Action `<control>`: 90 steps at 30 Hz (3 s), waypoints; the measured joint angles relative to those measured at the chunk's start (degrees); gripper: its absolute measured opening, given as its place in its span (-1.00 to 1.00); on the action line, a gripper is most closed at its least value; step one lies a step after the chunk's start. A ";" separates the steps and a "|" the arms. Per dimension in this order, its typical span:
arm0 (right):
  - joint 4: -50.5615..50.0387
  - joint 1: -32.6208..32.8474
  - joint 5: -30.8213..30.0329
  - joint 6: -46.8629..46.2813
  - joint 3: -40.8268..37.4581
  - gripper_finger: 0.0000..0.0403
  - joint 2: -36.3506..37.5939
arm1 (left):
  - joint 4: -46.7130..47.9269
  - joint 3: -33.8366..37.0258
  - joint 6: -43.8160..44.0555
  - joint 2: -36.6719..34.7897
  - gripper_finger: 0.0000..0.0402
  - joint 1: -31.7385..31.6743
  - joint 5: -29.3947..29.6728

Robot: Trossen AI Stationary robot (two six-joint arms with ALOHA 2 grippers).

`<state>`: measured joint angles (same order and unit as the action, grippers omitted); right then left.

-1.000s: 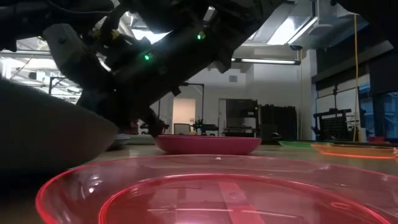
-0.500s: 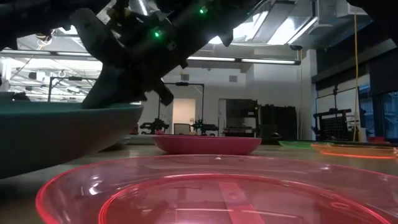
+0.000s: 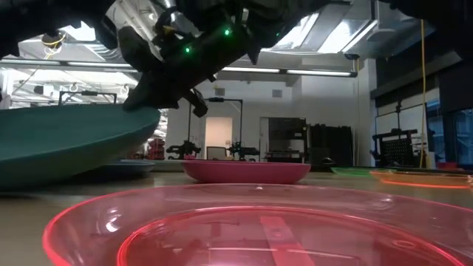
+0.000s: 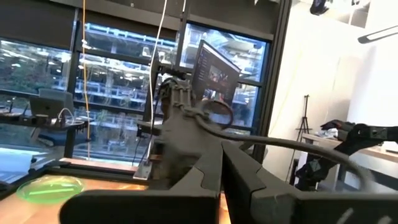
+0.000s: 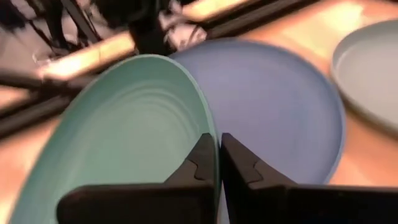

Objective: Stack plastic plates
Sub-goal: Stack the dark green plate on top of the blue plate, then stack the dark pink plate on top of the green plate

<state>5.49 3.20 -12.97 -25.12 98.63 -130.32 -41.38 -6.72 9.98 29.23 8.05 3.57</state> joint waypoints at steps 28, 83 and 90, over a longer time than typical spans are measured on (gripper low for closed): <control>11.19 -8.50 0.11 -3.76 0.02 -1.00 -5.48 | -0.85 -0.02 -0.29 0.00 -1.00 -0.01 0.24; -8.47 13.53 0.05 25.50 -44.58 -0.31 29.16 | -0.68 -6.21 -2.73 21.20 -1.00 1.90 -2.31; -7.94 13.64 -0.31 27.65 -45.48 -0.31 27.12 | -2.96 -6.19 -2.56 22.16 -0.96 1.90 0.34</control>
<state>-2.45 16.84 -13.27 2.53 53.15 -103.21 -44.34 -12.91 7.42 51.39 9.96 3.92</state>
